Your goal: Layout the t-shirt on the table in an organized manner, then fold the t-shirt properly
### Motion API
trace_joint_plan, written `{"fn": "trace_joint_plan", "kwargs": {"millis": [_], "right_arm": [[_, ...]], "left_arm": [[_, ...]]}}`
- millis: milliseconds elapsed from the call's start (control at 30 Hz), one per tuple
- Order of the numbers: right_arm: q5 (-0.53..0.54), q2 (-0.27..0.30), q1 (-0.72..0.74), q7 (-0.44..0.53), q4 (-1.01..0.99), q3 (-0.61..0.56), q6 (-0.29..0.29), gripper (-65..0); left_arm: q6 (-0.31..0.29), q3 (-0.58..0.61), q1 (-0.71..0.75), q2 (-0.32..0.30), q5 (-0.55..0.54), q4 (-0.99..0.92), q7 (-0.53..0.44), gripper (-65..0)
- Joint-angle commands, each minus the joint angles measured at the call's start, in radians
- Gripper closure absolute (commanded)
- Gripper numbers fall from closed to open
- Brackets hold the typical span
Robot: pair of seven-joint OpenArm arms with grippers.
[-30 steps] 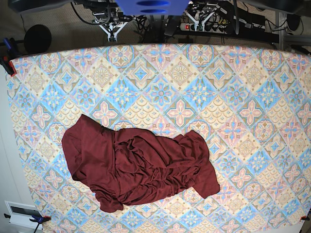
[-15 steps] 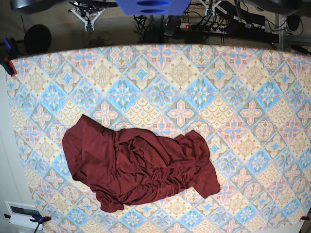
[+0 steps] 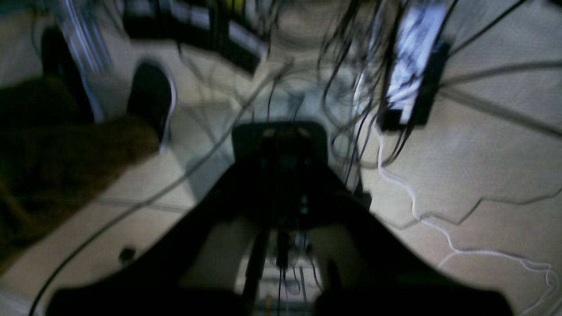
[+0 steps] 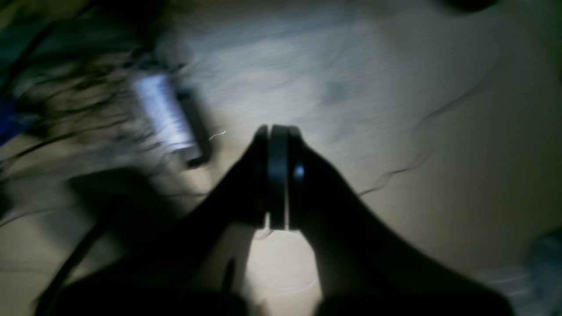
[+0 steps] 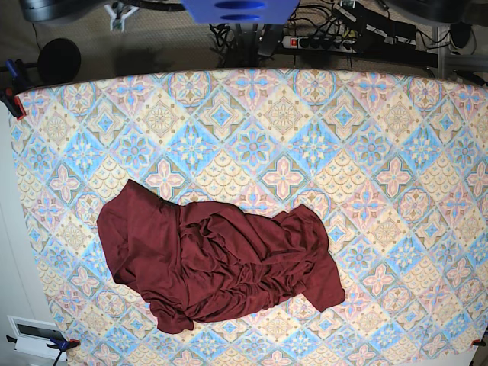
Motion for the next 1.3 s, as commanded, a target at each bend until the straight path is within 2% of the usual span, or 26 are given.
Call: {"fn": "trace_joint_plan", "kwargs": {"millis": [0, 133, 267, 400, 567, 767, 1000, 1167, 1267], "right_arm": [[0.014, 0.033, -0.040, 0.007, 0.029, 0.007, -0.013, 0.0], [0.091, 0.080, -0.136, 0.006, 0.178, 0.026, -0.013, 0.0], [0.152, 0.088, -0.211, -0.039, 0.290, 0.107, -0.013, 0.0], [0.154, 0.091, -0.264, -0.093, 0.429, 0.248, -0.012, 0.0], [0.155, 0.091, -0.327, -0.128, 0.604, 0.334, -0.012, 0.0], [0.155, 0.089, -0.346, -0.234, 0.828, 0.432, -0.010, 0.0], [0.155, 0.089, -0.373, -0.309, 1.106, 0.459, -0.010, 0.0], [0.155, 0.089, -0.372, -0.318, 1.127, 0.459, -0.010, 0.0], [0.155, 0.091, -0.341, -0.318, 1.141, 0.452, -0.010, 0.0]], "left_arm": [[0.002, -0.001, 0.049, -0.016, -0.002, 0.043, -0.011, -0.2], [0.004, -0.003, 0.156, -0.028, -0.002, 0.244, -0.011, -0.2], [0.006, -0.004, 0.236, -0.056, -0.002, 0.399, -0.010, -0.2], [0.007, -0.010, 0.299, -0.065, -0.002, 0.516, -0.010, -0.2], [0.007, -0.085, 0.370, -0.059, -0.002, 0.674, -0.010, -0.2], [0.007, -0.088, 0.419, -0.065, -0.002, 0.884, -0.007, -0.2], [0.006, -0.088, 0.422, -0.065, -0.002, 1.065, 0.002, -0.2], [0.004, -0.088, 0.336, -0.065, -0.002, 1.126, 0.097, -0.2], [0.004, -0.088, 0.267, -0.065, -0.002, 1.146, 0.122, -0.2]]}}
